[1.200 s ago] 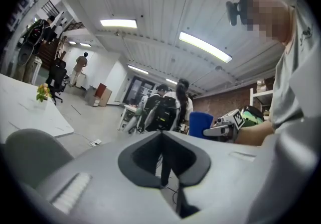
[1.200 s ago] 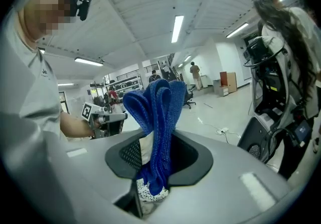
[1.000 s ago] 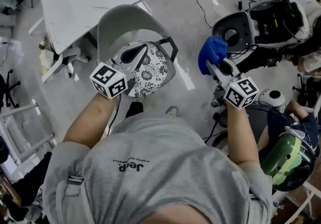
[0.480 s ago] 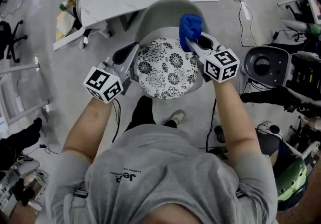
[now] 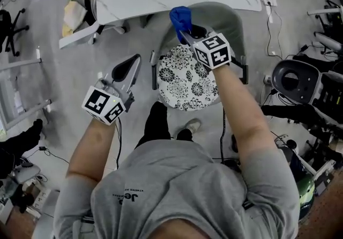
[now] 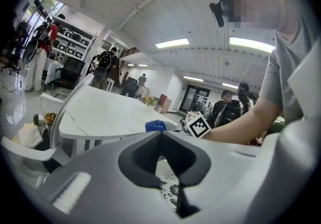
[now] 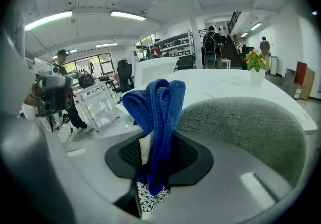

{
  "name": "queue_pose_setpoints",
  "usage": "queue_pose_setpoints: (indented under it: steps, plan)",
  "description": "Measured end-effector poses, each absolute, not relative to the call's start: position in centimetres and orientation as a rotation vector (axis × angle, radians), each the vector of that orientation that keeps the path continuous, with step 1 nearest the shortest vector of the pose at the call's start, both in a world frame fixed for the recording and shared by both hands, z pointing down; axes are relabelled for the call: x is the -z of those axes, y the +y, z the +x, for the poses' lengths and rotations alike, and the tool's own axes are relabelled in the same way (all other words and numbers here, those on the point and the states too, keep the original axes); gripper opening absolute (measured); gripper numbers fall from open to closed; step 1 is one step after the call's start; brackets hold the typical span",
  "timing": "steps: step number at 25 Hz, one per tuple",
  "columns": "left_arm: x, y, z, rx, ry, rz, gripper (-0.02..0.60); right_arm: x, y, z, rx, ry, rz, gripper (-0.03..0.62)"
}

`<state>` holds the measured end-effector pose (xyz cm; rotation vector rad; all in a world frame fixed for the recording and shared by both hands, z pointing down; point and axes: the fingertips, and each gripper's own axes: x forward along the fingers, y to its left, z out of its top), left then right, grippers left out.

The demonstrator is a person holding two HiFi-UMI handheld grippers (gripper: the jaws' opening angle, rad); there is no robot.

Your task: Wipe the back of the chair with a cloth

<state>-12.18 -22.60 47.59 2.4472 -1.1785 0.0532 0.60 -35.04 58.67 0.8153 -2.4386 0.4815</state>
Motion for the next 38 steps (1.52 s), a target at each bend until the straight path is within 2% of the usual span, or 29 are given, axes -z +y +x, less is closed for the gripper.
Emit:
queue_pose_setpoints:
  steps: [5,14,31,38]
  plan:
    - [-48.7,-22.5,-13.2,-0.044,-1.183,2.408,0.014,-60.1,-36.8,0.3,-0.474,-2.408,0.839,0.104]
    - [-48.1,-23.2,-11.4,-0.049,-1.142,2.429,0.014,-59.7,-39.0,4.0,-0.539,-2.375,0.955,0.104]
    - [-46.8,-24.9,-5.3,-0.055,-1.038,2.467,0.014,-58.9,-41.7,21.1,-0.932,-2.164,1.459,0.104]
    - [-46.2,-25.7,-4.5,-0.030,-1.018,2.474,0.014,-58.2,-40.5,21.8,-0.863,-2.141,1.441,0.101]
